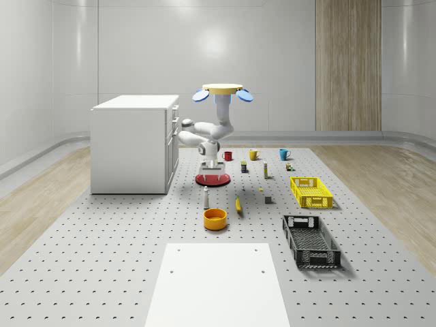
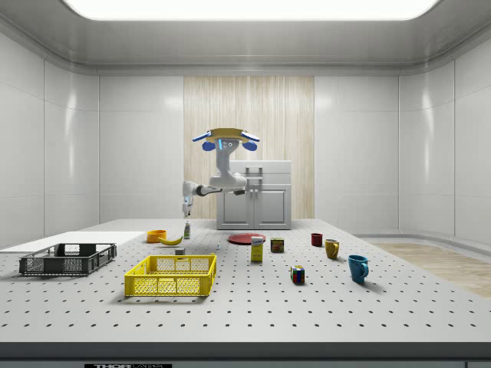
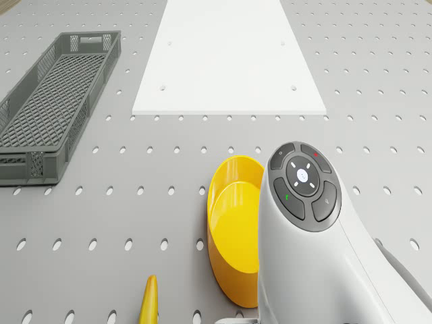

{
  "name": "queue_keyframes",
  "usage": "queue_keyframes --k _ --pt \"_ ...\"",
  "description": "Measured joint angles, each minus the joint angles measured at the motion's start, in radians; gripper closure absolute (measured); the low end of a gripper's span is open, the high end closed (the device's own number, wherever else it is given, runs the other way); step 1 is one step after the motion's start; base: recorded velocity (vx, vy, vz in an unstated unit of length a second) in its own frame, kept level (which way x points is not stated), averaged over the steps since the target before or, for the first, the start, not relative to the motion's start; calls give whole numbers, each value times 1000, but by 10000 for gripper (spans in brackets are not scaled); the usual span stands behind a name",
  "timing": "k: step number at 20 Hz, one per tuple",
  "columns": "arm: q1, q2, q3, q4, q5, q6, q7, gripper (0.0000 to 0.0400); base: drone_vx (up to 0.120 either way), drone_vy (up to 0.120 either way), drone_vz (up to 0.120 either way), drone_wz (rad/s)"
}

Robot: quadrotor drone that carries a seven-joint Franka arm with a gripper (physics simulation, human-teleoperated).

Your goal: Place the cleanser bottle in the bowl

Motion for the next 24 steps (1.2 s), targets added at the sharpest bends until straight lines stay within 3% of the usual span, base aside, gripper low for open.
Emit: queue_keyframes --k 13,24 --pt "24 -8 -118 78 -100 73 -86 0 0 0 0 0" --pt "-5 4 -162 140 -136 102 -107 0 0 0 0 0"
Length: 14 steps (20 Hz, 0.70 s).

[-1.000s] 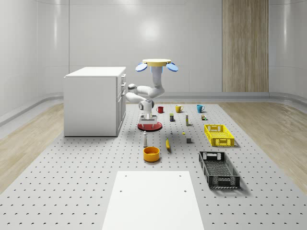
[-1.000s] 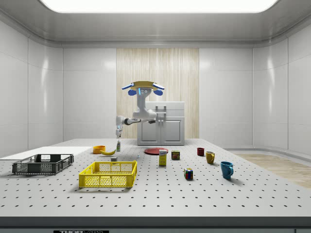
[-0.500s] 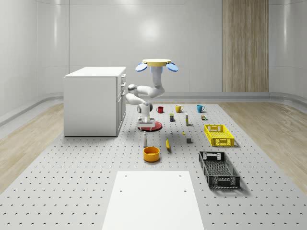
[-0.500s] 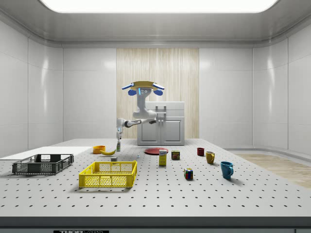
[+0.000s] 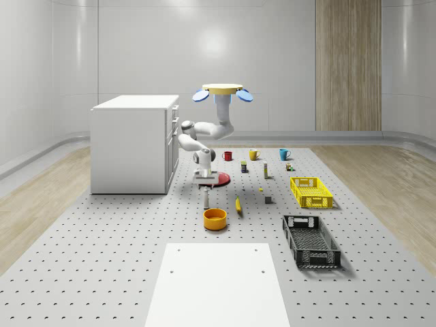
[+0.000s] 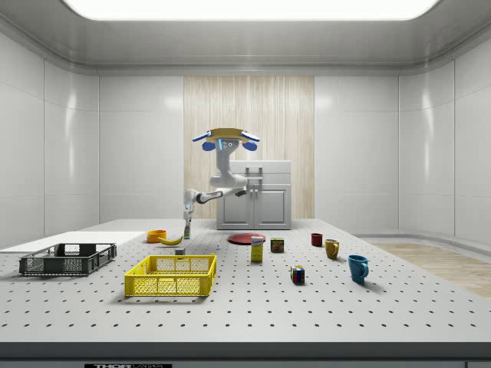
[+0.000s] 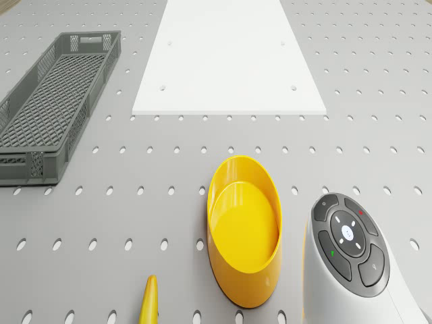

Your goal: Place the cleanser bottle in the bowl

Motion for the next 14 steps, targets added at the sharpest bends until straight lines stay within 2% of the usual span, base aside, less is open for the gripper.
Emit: queue_keyframes --k 14 --pt "-45 11 -16 23 -16 6 27 0 0 0 0 0"
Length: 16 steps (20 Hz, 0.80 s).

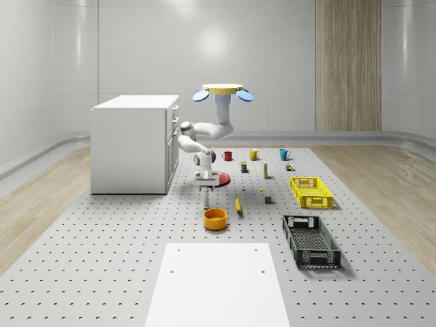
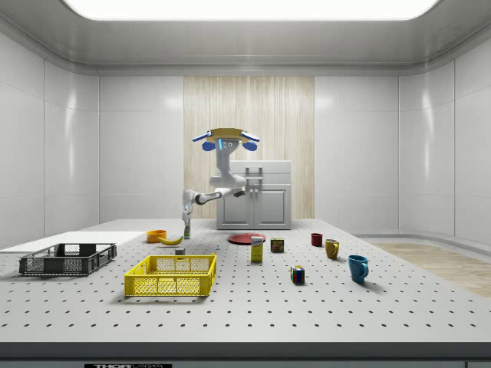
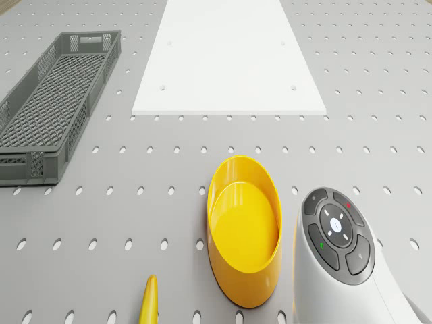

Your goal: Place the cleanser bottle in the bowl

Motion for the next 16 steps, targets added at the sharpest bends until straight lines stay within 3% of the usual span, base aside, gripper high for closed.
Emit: queue_keyframes --k 6,10,13,16 --pt "-2 0 -3 4 -2 3 -1 0 0 0 0 0" --pt "-2 0 -4 4 -3 4 -1 165 0 0 0 0" --pt "-2 0 -4 5 -3 4 -1 223 0 0 0 0" --pt "-2 0 -4 5 -3 4 -2 246 0 0 0 0"
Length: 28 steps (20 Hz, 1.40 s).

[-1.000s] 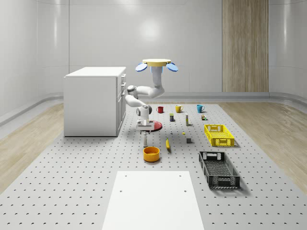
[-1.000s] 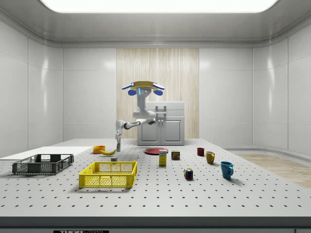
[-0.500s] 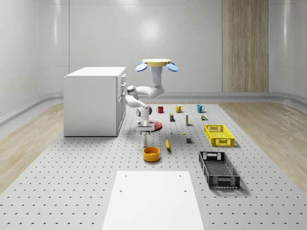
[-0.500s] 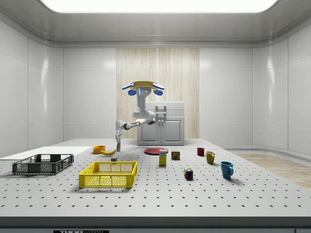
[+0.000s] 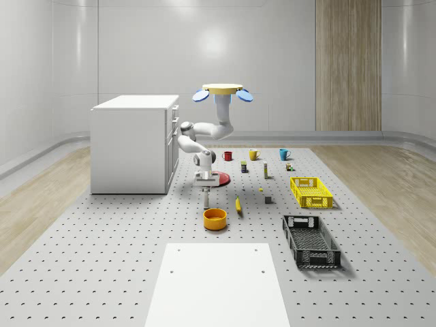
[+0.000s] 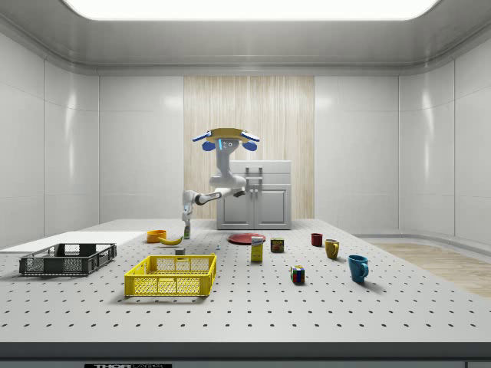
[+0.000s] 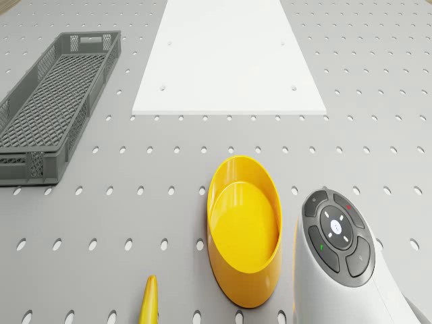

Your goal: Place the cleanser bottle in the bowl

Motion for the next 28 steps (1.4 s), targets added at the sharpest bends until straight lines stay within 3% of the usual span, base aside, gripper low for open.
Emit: queue_keyframes --k 7,14,22,28 --pt "2 0 4 -3 -1 -5 -8 247 0 0 0 0" --pt "23 -9 70 -36 58 -37 -4 248 0 11 40 0" --pt "36 -17 120 -57 104 -57 -2 247 115 120 120 0" --pt "37 -21 130 -60 114 -59 -1 247 107 0 20 0"
